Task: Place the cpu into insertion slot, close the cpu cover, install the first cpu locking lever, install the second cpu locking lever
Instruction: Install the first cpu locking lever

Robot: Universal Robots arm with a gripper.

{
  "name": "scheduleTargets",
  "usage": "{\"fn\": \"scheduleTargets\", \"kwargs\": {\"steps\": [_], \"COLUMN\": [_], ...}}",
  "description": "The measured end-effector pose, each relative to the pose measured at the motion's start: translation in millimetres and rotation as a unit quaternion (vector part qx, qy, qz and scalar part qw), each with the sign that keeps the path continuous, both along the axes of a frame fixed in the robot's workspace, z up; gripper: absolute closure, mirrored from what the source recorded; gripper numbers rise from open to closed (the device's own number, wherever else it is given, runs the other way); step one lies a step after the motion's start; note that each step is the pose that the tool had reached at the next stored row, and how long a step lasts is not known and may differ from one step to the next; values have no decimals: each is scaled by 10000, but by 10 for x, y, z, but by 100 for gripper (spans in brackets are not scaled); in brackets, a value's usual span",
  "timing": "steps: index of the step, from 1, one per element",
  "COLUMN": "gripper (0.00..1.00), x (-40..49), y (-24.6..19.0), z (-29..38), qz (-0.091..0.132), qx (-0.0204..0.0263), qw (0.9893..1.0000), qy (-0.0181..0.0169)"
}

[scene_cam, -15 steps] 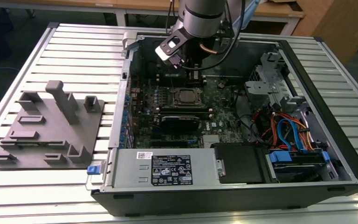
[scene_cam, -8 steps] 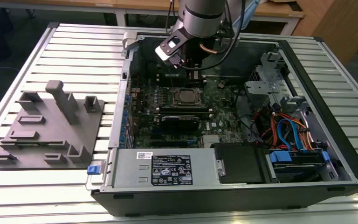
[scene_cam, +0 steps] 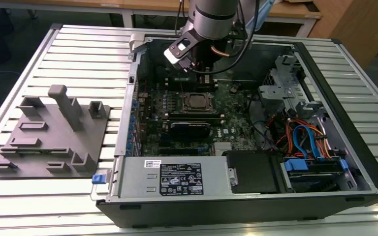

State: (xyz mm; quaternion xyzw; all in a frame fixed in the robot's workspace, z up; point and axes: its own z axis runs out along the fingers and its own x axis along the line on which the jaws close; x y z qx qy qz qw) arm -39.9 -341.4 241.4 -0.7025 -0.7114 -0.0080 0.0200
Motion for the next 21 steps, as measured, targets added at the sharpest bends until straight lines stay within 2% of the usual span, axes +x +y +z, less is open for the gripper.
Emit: {"fn": "scheduleTargets", "kwargs": {"steps": [6,11,16,21], "gripper": [90,90,90,90], "x": [0,0,0,0], "y": [0,0,0,0], "z": [0,0,0,0], "qz": [339,686,1058,1424], "qx": [0,0,0,0], "qw": [9994,9976,9944,9898], "qy": [0,0,0,0]}}
